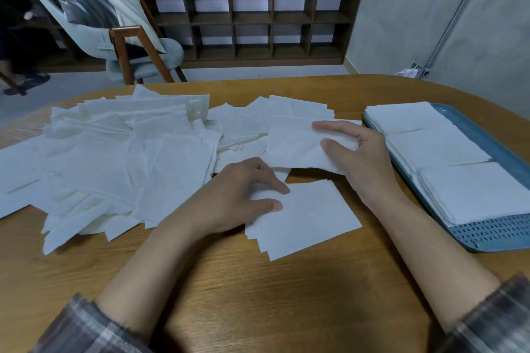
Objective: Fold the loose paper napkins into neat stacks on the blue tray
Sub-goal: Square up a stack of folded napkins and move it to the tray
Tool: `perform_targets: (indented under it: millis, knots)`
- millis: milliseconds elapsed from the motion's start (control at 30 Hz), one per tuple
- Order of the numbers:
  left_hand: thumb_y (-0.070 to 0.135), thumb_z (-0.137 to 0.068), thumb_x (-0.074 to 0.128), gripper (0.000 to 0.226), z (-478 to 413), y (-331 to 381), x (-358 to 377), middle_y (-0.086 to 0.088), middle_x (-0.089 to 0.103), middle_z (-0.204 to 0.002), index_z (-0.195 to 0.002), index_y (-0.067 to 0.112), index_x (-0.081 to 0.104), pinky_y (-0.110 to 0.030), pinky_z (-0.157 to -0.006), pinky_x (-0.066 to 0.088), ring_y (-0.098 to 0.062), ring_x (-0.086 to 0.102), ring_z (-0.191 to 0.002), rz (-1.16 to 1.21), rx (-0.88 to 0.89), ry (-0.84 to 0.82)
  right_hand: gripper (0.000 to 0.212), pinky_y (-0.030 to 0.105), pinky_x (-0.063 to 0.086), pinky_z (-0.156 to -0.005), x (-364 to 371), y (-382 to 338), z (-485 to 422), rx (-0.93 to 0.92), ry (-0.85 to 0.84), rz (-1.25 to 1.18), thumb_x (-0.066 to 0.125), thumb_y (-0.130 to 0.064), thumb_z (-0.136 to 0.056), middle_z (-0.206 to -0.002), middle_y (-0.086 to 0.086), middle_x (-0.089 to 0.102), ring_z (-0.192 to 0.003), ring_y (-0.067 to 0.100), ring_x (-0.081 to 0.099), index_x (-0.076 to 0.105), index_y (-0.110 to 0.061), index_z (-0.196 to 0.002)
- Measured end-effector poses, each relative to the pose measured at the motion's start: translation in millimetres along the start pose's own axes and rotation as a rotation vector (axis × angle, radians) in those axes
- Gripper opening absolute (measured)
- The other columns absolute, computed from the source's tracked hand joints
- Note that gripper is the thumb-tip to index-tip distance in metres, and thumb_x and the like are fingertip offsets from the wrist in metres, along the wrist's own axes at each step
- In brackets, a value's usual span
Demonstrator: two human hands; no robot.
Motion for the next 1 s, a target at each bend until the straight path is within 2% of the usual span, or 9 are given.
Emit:
perform_targets:
  millis: [167, 300, 400, 500, 600, 700, 767, 867, 1000]
  knots:
    - [0.035, -0.093, 0.079, 0.006, 0.8, 5.2, -0.7, 0.019, 0.061, -0.112, -0.096, 0.039, 0.078, -0.022, -0.094, 0.047, 0.002, 0.059, -0.107, 0.02, -0.001, 0.078, 0.033, 0.005, 0.046, -0.081, 4.3, -0.1, 0.9, -0.013, -0.015, -0.01, 0.068, -0.005, -0.098, -0.121, -0.027, 0.069, -0.111, -0.012, 0.058, 0.082, -0.033, -0.109]
    - [0.03, -0.093, 0.078, 0.009, 1.3, 10.0, 1.3, 0.017, 0.058, -0.111, -0.087, 0.037, 0.076, -0.03, -0.101, 0.046, -0.003, 0.057, -0.111, 0.009, 0.03, 0.071, 0.032, 0.003, 0.045, -0.081, 5.1, -0.2, 1.1, -0.019, -0.02, 0.003, 0.067, -0.004, -0.099, -0.12, -0.03, 0.067, -0.109, -0.018, 0.057, 0.081, -0.029, -0.113]
    - [0.025, -0.096, 0.075, 0.01, 4.4, 20.1, -9.6, 0.016, 0.06, -0.111, -0.09, 0.033, 0.075, -0.021, -0.091, 0.044, -0.004, 0.058, -0.111, -0.003, 0.106, 0.129, 0.033, -0.001, 0.042, -0.083, 3.9, -0.3, 0.3, -0.021, -0.016, 0.002, 0.065, -0.002, -0.099, -0.115, -0.035, 0.068, -0.109, -0.022, 0.056, 0.081, -0.027, -0.114]
    - [0.024, -0.099, 0.071, 0.008, 10.2, 29.8, -32.3, 0.015, 0.071, -0.106, -0.094, 0.029, 0.073, -0.01, -0.076, 0.042, -0.004, 0.064, -0.107, 0.08, 0.155, 0.261, 0.03, 0.001, 0.042, -0.088, 3.9, -3.4, -0.5, -0.03, -0.022, -0.041, 0.065, -0.005, -0.1, -0.119, -0.024, 0.074, -0.116, -0.016, 0.058, 0.081, -0.027, -0.113]
    - [0.023, -0.101, 0.07, 0.006, 12.7, 28.1, -41.2, 0.015, 0.075, -0.1, -0.097, 0.027, 0.072, -0.018, -0.077, 0.05, -0.006, 0.068, -0.101, 0.222, 0.141, 0.318, 0.019, 0.023, 0.045, -0.107, 9.5, -0.5, -1.7, 0.029, -0.06, -0.169, 0.065, -0.022, -0.103, -0.119, -0.02, 0.076, -0.119, -0.006, 0.063, 0.083, -0.029, -0.106]
    - [0.022, -0.1, 0.072, 0.006, 12.6, 21.4, -44.7, 0.013, 0.075, -0.098, -0.097, 0.027, 0.073, -0.025, -0.079, 0.053, -0.01, 0.069, -0.098, 0.29, 0.117, 0.386, 0.032, 0.046, 0.041, -0.119, 21.5, 4.3, 0.7, 0.106, -0.172, -0.258, 0.061, -0.044, -0.102, -0.123, -0.013, 0.076, -0.126, 0.009, 0.065, 0.084, -0.023, -0.107]
    - [0.02, -0.1, 0.073, 0.007, 14.0, 18.6, -50.3, 0.014, 0.074, -0.098, -0.1, 0.028, 0.074, -0.024, -0.076, 0.051, -0.009, 0.068, -0.098, 0.296, 0.123, 0.462, 0.039, 0.046, 0.043, -0.115, 29.6, 4.6, 4.5, 0.11, -0.244, -0.282, 0.059, -0.05, -0.098, -0.123, -0.005, 0.077, -0.125, 0.017, 0.066, 0.084, -0.021, -0.107]
    - [0.016, -0.102, 0.069, 0.011, 17.4, 19.1, -57.3, 0.018, 0.073, -0.101, -0.103, 0.026, 0.074, -0.012, -0.07, 0.041, -0.005, 0.066, -0.1, 0.267, 0.144, 0.54, 0.031, 0.036, 0.053, -0.097, 35.2, 1.8, 8.7, 0.128, -0.29, -0.37, 0.065, -0.041, -0.1, -0.115, 0.004, 0.079, -0.112, 0.021, 0.073, 0.081, -0.016, -0.108]
    - [0.01, -0.104, 0.064, 0.019, 17.8, 16.7, -57.1, 0.018, 0.072, -0.103, -0.101, 0.026, 0.073, -0.016, -0.072, 0.042, -0.009, 0.065, -0.103, 0.254, 0.15, 0.56, 0.029, 0.038, 0.057, -0.095, 34.8, -3.5, 11.1, 0.084, -0.341, -0.347, 0.068, -0.027, -0.095, -0.118, 0.009, 0.078, -0.112, 0.028, 0.074, 0.077, -0.007, -0.115]
Point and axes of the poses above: each hand's wrist, its own z-axis away from the middle knuckle, its own x-axis out of the palm, y = z × x, the point moved 9 cm from there along -z, towards the middle knuckle
